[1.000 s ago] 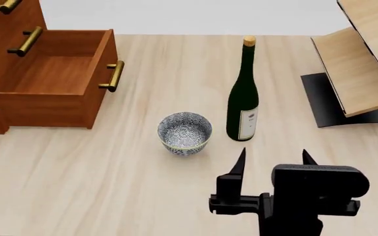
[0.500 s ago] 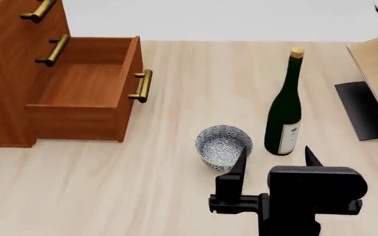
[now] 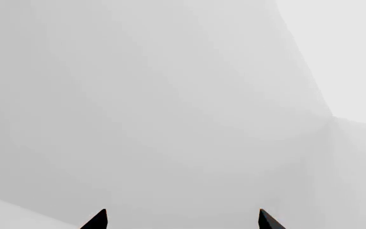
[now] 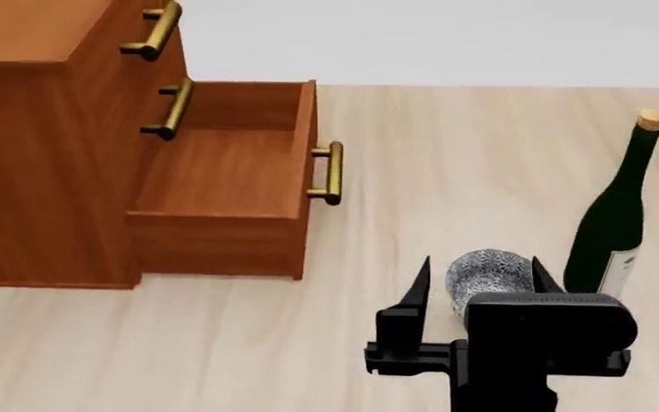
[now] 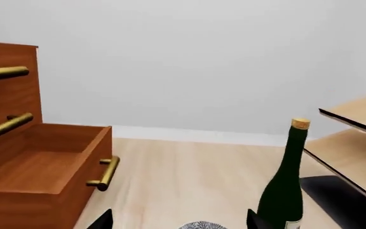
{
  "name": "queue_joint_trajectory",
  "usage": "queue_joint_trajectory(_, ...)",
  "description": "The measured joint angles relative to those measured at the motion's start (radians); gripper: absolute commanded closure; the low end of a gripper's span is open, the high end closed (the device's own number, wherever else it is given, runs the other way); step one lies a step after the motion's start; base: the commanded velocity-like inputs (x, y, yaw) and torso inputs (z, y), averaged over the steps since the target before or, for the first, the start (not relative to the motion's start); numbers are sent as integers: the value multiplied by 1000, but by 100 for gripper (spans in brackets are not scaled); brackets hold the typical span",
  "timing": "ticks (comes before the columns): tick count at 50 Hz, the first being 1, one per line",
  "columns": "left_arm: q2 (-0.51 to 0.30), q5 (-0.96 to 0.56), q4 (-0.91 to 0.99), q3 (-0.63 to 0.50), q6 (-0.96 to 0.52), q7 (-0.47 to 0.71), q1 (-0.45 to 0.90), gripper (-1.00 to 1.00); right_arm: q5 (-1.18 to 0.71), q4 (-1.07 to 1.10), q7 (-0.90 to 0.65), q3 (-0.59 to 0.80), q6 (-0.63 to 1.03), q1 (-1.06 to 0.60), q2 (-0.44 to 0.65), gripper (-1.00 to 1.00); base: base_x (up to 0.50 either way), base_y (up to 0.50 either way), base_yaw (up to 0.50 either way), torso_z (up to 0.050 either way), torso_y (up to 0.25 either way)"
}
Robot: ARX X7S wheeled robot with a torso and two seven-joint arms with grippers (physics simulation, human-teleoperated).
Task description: Close the bottom drawer of the cabinet and open the top drawer.
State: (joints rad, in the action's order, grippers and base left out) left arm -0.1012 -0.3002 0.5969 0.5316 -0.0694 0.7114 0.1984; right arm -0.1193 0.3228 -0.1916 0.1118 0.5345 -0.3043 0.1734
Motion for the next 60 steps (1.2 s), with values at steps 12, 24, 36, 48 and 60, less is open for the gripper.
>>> queue_joint_trajectory(12, -13, -4, -2, -12, 5, 13, -6, -100, -8, -3, -5, 5, -2, -1, 5, -100, 162, 362, 0, 0, 0)
queue_joint_trajectory(24, -25, -7, -4, -23, 9, 24, -11, -100, -16, -5, -11, 7, -8, 0, 11, -100, 163, 357, 0, 0, 0)
queue_joint_trajectory(36, -35, -8, -5, -33, 12, 33, -16, -100, -30, 0, -13, 6, -9, 1, 16, -100, 189, 324, 0, 0, 0)
queue_joint_trajectory(48, -45, -8, -6, -43, 14, 41, -20, -100, -45, -2, -17, 2, -8, -1, 19, -100, 212, 265, 0, 0, 0)
queue_joint_trajectory(60, -54, -10, -7, -51, 17, 48, -25, -100, -63, 5, -20, -2, -1, -3, 22, -100, 221, 110, 0, 0, 1)
